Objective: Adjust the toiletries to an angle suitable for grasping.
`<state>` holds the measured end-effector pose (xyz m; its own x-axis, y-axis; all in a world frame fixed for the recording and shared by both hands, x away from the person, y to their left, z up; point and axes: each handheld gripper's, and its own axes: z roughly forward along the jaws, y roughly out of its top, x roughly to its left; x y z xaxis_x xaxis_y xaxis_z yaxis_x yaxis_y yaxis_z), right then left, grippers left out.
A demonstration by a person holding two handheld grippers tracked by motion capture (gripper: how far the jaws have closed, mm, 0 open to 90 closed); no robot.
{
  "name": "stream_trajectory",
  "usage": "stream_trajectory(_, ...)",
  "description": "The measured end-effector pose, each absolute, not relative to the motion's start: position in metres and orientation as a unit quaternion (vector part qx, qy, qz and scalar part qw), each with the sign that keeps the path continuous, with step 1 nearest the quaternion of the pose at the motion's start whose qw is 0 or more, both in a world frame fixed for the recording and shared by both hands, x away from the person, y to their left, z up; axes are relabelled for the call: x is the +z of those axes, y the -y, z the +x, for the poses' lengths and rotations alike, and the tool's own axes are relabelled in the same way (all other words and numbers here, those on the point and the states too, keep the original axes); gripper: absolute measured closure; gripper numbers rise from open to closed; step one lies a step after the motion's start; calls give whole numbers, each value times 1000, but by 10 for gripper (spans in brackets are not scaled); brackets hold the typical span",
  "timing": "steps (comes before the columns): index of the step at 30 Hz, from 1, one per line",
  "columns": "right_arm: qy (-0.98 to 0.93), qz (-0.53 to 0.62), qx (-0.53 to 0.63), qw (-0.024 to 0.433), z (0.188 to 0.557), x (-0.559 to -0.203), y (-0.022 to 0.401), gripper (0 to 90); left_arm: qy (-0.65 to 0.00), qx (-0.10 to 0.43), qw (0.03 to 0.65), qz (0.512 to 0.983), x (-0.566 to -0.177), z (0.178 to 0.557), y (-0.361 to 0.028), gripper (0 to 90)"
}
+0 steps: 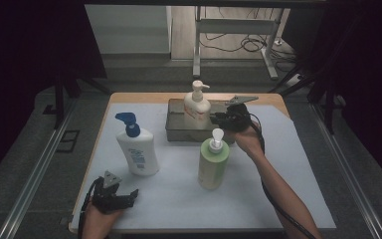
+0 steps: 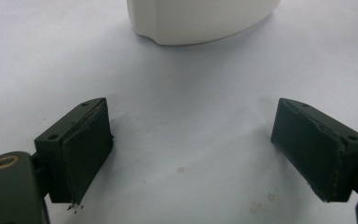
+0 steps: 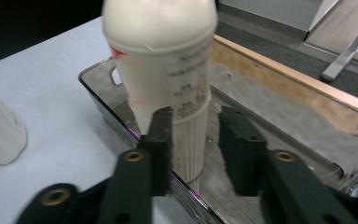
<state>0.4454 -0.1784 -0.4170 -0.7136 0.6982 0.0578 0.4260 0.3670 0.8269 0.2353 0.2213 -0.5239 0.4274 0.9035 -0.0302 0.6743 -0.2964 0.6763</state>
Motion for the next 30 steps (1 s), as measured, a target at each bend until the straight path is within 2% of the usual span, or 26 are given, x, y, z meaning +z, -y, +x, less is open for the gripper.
stream_trajectory(9,-810,366,429,159,456,-425,176,897,-503,182,314,784,-524,235,-221,117)
stream_trajectory(30,-817,386,407,130,483,-453,160,899,-504,181,315,784,-524,235,-221,117)
